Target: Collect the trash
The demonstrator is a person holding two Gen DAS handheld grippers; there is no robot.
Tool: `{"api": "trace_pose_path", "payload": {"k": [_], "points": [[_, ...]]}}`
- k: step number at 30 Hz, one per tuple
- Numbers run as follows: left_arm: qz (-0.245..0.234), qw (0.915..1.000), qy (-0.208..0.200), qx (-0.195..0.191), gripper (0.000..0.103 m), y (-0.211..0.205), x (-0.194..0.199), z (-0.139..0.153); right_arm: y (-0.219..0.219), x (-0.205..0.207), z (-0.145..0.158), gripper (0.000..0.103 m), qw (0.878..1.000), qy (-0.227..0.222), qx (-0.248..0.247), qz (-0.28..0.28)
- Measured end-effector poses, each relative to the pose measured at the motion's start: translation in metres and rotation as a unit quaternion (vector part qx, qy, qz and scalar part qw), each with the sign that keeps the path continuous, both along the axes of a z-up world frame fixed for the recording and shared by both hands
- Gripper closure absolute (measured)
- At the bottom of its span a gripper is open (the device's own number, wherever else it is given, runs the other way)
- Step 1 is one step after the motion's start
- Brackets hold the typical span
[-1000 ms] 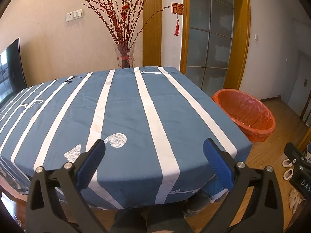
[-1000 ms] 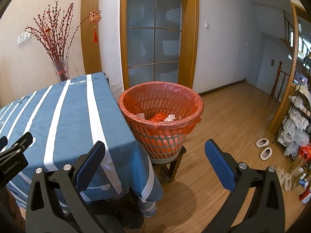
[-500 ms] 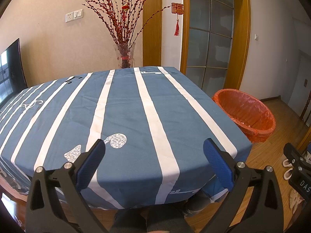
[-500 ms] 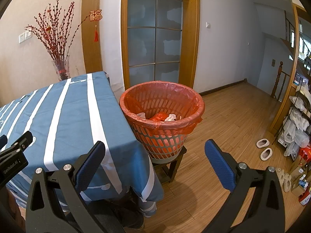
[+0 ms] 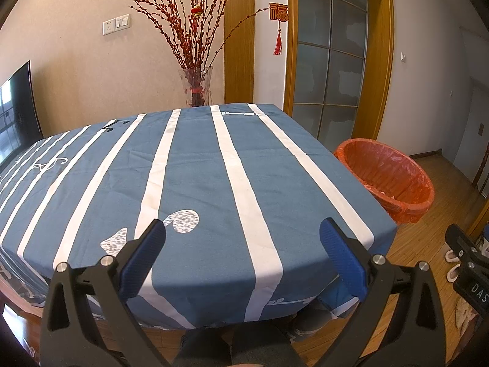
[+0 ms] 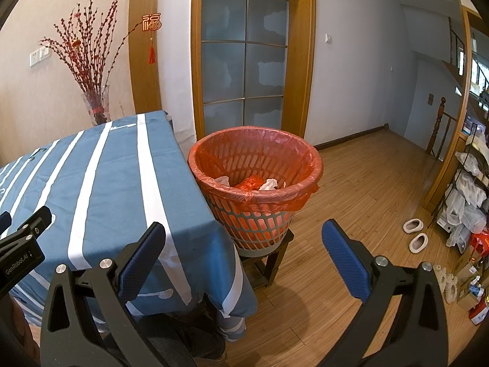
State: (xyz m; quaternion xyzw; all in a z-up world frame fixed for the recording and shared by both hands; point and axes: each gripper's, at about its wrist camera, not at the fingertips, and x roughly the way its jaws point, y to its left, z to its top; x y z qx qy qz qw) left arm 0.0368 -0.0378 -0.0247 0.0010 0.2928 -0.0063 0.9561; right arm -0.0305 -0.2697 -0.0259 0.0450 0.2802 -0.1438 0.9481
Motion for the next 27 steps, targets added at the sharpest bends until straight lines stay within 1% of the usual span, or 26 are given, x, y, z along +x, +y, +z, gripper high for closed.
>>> {"api": "trace_pose_path", "payload": {"k": [27], "points": [[-0.002, 1.0000, 0.001, 0.003, 0.004, 0.0007, 0.0008, -0.0016, -0.0014, 0.0003, -0.0006, 0.002, 1.000, 0.001, 0.001, 0.001]]}}
